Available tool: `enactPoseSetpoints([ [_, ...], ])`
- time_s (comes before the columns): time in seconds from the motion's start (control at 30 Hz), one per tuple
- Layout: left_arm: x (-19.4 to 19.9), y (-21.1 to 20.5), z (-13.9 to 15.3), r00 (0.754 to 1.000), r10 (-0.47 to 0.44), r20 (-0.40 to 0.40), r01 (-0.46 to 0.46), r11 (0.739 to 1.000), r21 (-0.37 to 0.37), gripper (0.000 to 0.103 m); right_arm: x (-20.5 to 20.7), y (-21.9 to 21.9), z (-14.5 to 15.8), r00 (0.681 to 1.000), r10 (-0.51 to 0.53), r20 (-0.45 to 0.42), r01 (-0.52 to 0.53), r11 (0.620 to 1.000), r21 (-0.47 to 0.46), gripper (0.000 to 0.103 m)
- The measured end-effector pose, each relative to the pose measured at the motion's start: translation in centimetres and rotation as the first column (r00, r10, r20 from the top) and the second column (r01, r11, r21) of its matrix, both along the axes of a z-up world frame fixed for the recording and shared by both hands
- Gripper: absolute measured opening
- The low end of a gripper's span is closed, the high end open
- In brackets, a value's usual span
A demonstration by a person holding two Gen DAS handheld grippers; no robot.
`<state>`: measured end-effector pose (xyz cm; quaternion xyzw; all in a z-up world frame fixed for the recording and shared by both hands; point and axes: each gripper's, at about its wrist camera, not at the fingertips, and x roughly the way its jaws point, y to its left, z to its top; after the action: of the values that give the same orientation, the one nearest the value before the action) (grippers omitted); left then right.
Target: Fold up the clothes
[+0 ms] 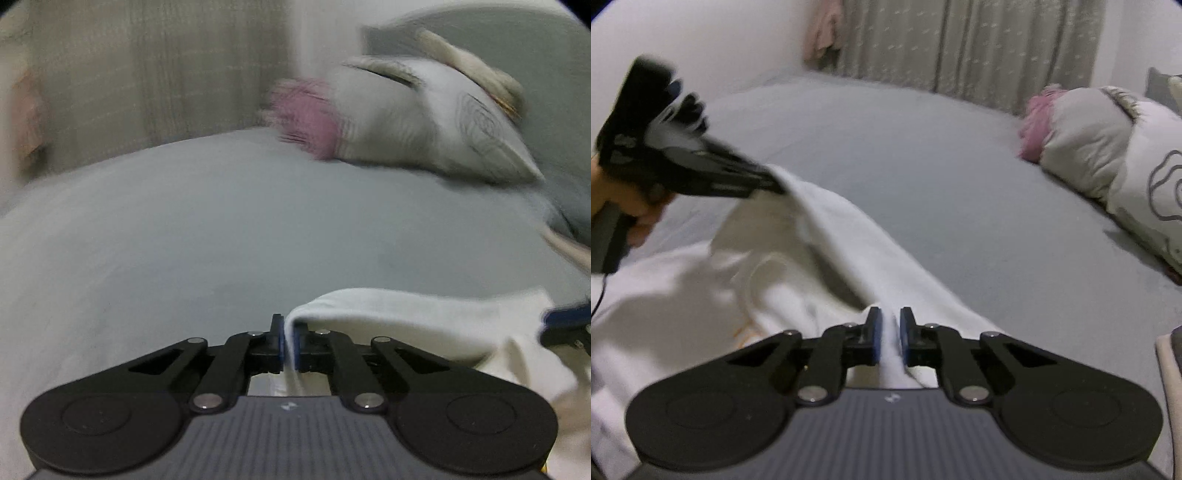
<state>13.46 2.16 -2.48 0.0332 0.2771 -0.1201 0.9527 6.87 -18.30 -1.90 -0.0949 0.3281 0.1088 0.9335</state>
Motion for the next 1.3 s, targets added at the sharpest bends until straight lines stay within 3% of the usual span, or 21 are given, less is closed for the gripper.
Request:
enactPoseSetpoints([
  [0.17,-0.3,4.9,0.7,0.982,0.188,0.024,-0.187,0.981,-0.049,0.003,1.3,0.0,1.1,0.992,-0.094,0.083,0.089,0.994,0.056,0.007],
  [0.23,-0.3,8.0,0.9,0.952,0.306,-0.014,-0.306,0.947,-0.093,0.003,1.6,0.0,1.5,0.987,-0.116,0.107,0.107,0.990,0.089,0.007],
  [0.33,-1.2,10.5,1.0,0.919,0.393,-0.038,-0.395,0.913,-0.098,0.003,2.0,0.4,1.7,0.982,-0.135,0.133,0.118,0.985,0.125,0.002],
  [0.4,-2.1,12.2,0.9,0.896,0.439,-0.071,-0.444,0.893,-0.081,0.003,2.5,0.8,1.5,0.982,-0.128,0.136,0.108,0.983,0.147,0.002],
  [0.53,-3.3,13.9,-0.2,0.883,0.443,-0.153,-0.452,0.892,-0.027,0.005,3.5,1.4,0.5,0.989,-0.118,0.091,0.103,0.983,0.154,0.001],
  [0.63,-4.0,16.4,-1.9,0.875,0.405,-0.264,-0.432,0.901,-0.050,0.018,4.2,1.5,-0.5,0.995,-0.098,0.024,0.091,0.979,0.184,0.011],
  [0.67,-4.2,16.8,-2.0,0.876,0.399,-0.270,-0.430,0.901,-0.063,0.032,4.2,1.5,-0.7,0.995,-0.096,0.008,0.092,0.977,0.192,0.013],
  [0.7,-4.7,17.5,-1.9,0.878,0.395,-0.270,-0.429,0.900,-0.078,0.039,4.2,1.6,-0.8,0.995,-0.096,-0.002,0.094,0.976,0.195,0.015],
  [0.77,-5.6,18.2,-1.3,0.893,0.379,-0.243,-0.408,0.910,-0.079,0.045,3.8,1.6,-0.7,0.997,-0.083,-0.005,0.082,0.976,0.203,0.021],
  [0.87,-6.9,18.7,-0.4,0.936,0.310,-0.166,-0.322,0.945,-0.050,0.049,3.3,1.4,-0.2,0.998,-0.059,0.009,0.056,0.977,0.208,0.035],
  [0.93,-8.3,17.9,0.1,0.973,0.213,-0.087,-0.212,0.977,0.015,0.049,2.9,1.4,0.1,0.999,-0.034,0.019,0.030,0.978,0.206,0.036],
  [1.0,-9.6,17.1,0.3,0.995,0.091,-0.029,-0.089,0.995,0.046,0.050,2.7,1.4,0.1,1.000,-0.014,0.016,0.010,0.978,0.207,0.037],
  [1.1,-10.9,16.4,0.3,0.998,-0.051,0.023,0.049,0.996,0.071,0.053,2.3,1.2,0.2,1.000,0.023,-0.009,-0.021,0.974,0.226,0.042],
  [1.23,-11.8,14.6,-0.5,0.965,-0.258,0.037,0.253,0.961,0.114,0.054,1.8,1.3,0.0,0.998,0.060,-0.035,-0.050,0.970,0.239,0.045],
  [1.3,-11.9,13.9,-1.0,0.952,-0.305,0.028,0.298,0.944,0.139,0.054,1.7,1.6,-0.2,0.996,0.074,-0.047,-0.061,0.970,0.237,0.046],
])
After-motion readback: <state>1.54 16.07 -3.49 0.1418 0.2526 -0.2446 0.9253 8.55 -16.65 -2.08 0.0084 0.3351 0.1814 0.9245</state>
